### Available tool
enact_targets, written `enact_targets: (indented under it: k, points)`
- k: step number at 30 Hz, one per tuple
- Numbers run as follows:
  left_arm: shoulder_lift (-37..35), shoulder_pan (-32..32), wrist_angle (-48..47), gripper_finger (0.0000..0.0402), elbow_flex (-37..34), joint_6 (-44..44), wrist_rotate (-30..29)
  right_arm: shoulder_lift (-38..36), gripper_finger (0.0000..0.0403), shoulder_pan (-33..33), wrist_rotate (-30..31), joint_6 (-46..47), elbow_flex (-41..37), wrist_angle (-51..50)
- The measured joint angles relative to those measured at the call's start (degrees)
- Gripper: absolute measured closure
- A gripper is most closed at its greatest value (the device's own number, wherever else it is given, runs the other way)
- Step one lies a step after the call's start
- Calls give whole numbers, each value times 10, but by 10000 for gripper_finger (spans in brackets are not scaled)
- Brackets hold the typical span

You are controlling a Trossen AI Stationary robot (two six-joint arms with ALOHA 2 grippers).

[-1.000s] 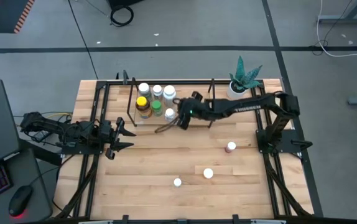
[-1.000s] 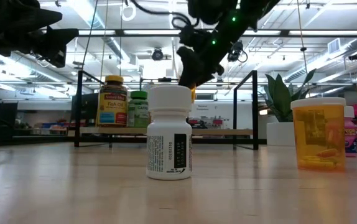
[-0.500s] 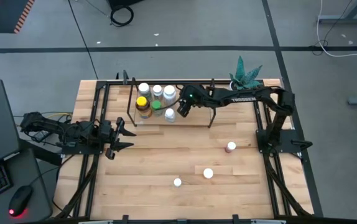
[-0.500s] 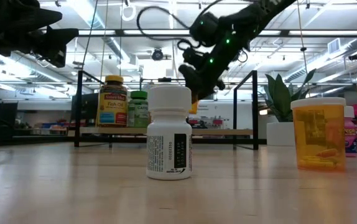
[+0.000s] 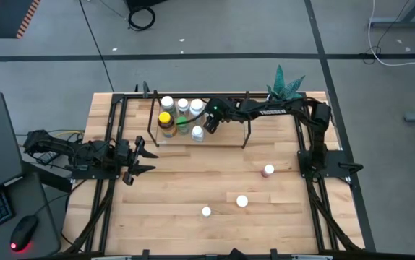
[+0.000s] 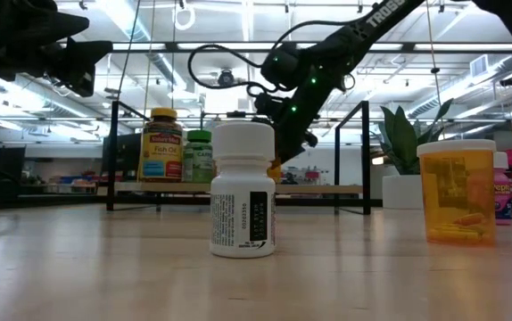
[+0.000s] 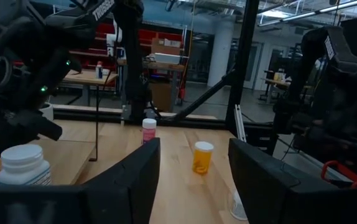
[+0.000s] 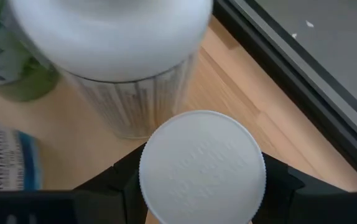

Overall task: Pick and place medicine bottles onto shelf by color
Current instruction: Put the left yellow pill bottle on the shelf, then put the yellow pill bottle on the shelf aligned with the other yellow pill bottles

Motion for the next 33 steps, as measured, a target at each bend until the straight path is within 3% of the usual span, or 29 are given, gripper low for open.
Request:
enact_targets:
  k: [11, 20, 33]
  points:
    - [0, 0, 0, 203, 0, 0, 0, 1, 184, -18, -21, -2, 0, -8]
    - [0, 0, 0, 207, 0, 0, 0, -5, 128, -18, -21, -6, 0, -8]
    - [0, 0, 0, 207, 0, 0, 0, -75, 66, 4, -24, -1, 0, -54]
